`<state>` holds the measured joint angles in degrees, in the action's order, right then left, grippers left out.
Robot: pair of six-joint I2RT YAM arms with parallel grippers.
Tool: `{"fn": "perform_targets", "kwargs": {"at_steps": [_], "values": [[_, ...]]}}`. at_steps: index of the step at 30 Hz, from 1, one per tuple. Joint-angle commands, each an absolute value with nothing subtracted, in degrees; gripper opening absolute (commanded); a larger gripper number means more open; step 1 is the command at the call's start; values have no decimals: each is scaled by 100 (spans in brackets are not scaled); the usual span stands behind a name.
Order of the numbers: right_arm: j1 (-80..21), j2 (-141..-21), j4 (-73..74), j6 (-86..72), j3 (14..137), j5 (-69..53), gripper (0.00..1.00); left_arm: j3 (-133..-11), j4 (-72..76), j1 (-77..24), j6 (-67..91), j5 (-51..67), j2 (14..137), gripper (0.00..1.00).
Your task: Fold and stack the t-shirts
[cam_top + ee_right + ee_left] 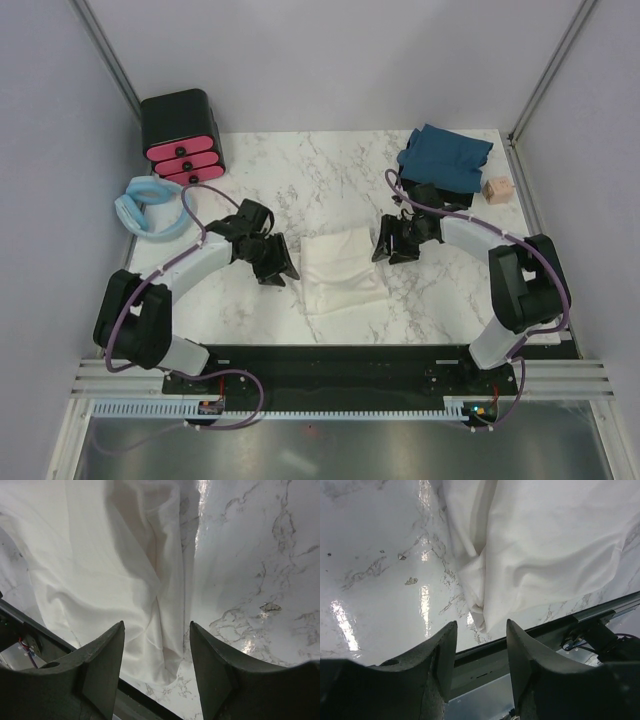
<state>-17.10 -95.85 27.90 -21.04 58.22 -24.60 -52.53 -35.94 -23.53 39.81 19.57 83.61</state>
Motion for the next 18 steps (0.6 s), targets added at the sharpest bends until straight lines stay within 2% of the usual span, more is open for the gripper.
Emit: {"fn": "perform_targets", "kwargs": {"at_steps": [1,5,18], "values": [[-1670,-9650,2391,-2109,5766,-2769,63,-5054,-3445,-2355,4640,1960,8007,52],[-1670,-9826,2355,-2188,5792,-2882,64,-4922,-3437,-2355,4904,1846,8007,57],[-1670,-10344,2250,-2338,5695,-2892,63,-5071,-3524,-2391,5133,1670,8613,56]]}}
